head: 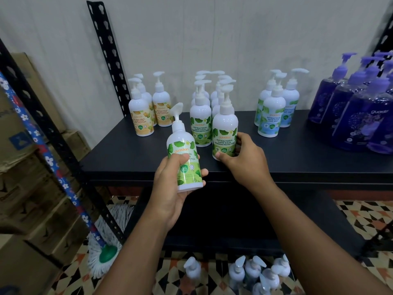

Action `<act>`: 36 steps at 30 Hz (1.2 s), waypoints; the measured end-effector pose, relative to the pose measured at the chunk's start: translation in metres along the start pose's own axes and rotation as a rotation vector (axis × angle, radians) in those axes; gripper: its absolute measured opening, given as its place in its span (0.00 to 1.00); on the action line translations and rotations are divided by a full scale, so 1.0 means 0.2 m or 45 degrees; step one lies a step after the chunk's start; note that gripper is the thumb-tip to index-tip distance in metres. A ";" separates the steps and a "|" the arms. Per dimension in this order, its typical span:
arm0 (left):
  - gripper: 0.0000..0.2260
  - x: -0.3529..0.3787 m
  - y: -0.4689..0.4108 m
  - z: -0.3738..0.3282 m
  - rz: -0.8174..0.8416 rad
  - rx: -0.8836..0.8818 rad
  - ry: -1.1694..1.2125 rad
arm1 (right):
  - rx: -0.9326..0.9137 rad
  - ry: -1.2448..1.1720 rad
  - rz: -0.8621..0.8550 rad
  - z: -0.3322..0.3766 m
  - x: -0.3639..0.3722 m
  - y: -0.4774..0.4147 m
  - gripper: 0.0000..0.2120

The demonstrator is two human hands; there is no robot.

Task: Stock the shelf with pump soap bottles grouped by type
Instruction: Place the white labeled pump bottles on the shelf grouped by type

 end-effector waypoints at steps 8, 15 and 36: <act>0.15 0.01 0.01 0.01 0.017 -0.018 -0.009 | 0.031 0.057 0.035 0.01 -0.01 -0.01 0.31; 0.15 0.01 0.02 0.03 0.021 -0.020 -0.007 | 0.033 0.081 0.073 0.02 -0.01 -0.01 0.30; 0.28 0.03 -0.32 -0.05 0.241 0.415 -0.939 | -0.012 0.938 0.351 -0.06 -0.09 0.00 0.30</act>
Point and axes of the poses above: each hand's wrist, its own y-axis away from the middle knuckle, its own x-axis out of the palm, z = x × y, the point moved 2 cm from there along -y, towards the middle knuckle, and after that the axes turned 8 degrees about x, right-handed, at the moved point
